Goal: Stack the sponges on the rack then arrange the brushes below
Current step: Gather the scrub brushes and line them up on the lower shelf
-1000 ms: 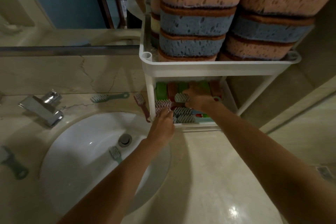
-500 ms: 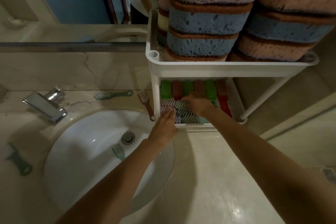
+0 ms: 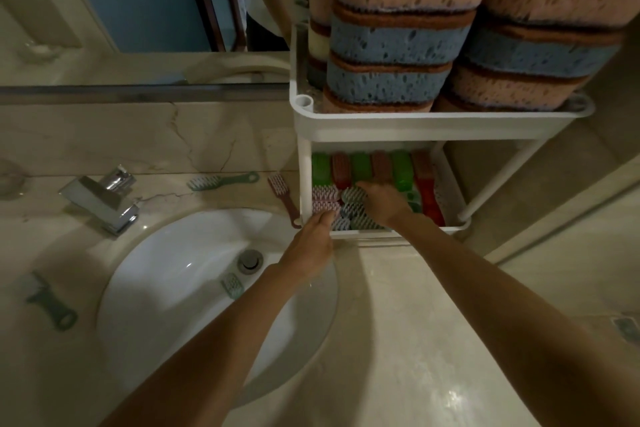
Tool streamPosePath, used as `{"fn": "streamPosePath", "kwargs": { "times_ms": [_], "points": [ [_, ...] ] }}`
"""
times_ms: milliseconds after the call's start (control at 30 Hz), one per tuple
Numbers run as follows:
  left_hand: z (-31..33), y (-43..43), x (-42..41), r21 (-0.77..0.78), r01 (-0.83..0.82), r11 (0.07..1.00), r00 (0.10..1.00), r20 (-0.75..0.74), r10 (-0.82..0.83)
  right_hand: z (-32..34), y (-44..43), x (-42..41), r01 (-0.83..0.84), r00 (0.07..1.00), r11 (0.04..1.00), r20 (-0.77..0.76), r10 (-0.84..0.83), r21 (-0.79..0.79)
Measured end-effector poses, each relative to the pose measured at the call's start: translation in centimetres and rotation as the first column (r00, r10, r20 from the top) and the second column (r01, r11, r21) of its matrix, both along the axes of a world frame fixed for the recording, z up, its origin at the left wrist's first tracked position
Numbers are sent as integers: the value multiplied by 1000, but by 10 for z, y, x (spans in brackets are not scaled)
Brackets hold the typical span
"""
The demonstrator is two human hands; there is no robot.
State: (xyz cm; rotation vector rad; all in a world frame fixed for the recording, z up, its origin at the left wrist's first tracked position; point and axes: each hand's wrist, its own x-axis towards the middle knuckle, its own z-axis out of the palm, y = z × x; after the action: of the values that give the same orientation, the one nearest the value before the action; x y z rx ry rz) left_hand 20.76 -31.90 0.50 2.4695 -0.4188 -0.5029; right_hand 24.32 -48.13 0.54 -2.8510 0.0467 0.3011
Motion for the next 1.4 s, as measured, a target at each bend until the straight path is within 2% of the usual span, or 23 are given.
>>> {"fn": "streamPosePath", "kwargs": {
  "times_ms": [100, 200, 300, 333, 400, 467, 500, 567, 600, 667, 733, 867, 1033, 1100, 1267, 1400],
  "points": [
    [4, 12, -6, -38, -14, 999, 999, 51, 16, 1, 5, -9, 37, 996, 999, 77, -35, -23],
    [8, 28, -13, -130, -53, 990, 994, 88, 65, -1, 15, -23, 110, 936, 994, 338, -104, 0],
    [11, 51, -25, -262, -229, 937, 971, 4, 238, -7, 41, -51, 53, 782, 998, 621, -52, 17],
    [10, 61, -30, -283, -309, 908, 950, -42, 310, -10, 55, -63, -7, 741, 1000, 671, -6, 17],
    [2, 85, -41, -277, -462, 842, 886, -114, 449, -22, 90, -87, -120, 724, 991, 687, 54, 50],
    [-10, 112, -53, -282, -578, 766, 816, -185, 547, -38, 127, -103, -173, 804, 975, 591, 57, 141],
    [-18, 127, -58, -263, -623, 736, 782, -217, 584, -46, 145, -108, -167, 868, 964, 495, 44, 206],
    [-35, 159, -64, -197, -704, 683, 708, -273, 651, -62, 175, -111, -75, 981, 939, 195, 9, 336],
    [-44, 174, -65, -178, -742, 646, 666, -310, 679, -72, 186, -110, -12, 1000, 939, 23, 4, 345],
    [-65, 203, -66, -112, -794, 598, 592, -368, 717, -92, 205, -107, 72, 968, 958, -252, 0, 279],
    [-83, 224, -65, -24, -796, 605, 563, -398, 724, -110, 219, -106, 98, 926, 971, -377, -9, 218],
    [-101, 244, -57, 41, -748, 662, 592, -409, 694, -150, 244, -94, 191, 895, 968, -434, -103, 163],
    [-119, 251, -43, 40, -680, 733, 657, -412, 632, -184, 265, -66, 85, 935, 991, -352, -44, 102],
    [-126, 252, -39, 48, -662, 748, 666, -421, 616, -193, 269, -59, 97, 938, 991, -342, -61, 89],
    [-128, 258, -28, 40, -626, 779, 693, -430, 579, -198, 274, -56, 211, 887, 976, -430, -171, 47],
    [-116, 265, -26, -10, -605, 796, 732, -399, 552, -181, 269, -65, 128, 875, 991, -468, -125, -25]
  ]
}}
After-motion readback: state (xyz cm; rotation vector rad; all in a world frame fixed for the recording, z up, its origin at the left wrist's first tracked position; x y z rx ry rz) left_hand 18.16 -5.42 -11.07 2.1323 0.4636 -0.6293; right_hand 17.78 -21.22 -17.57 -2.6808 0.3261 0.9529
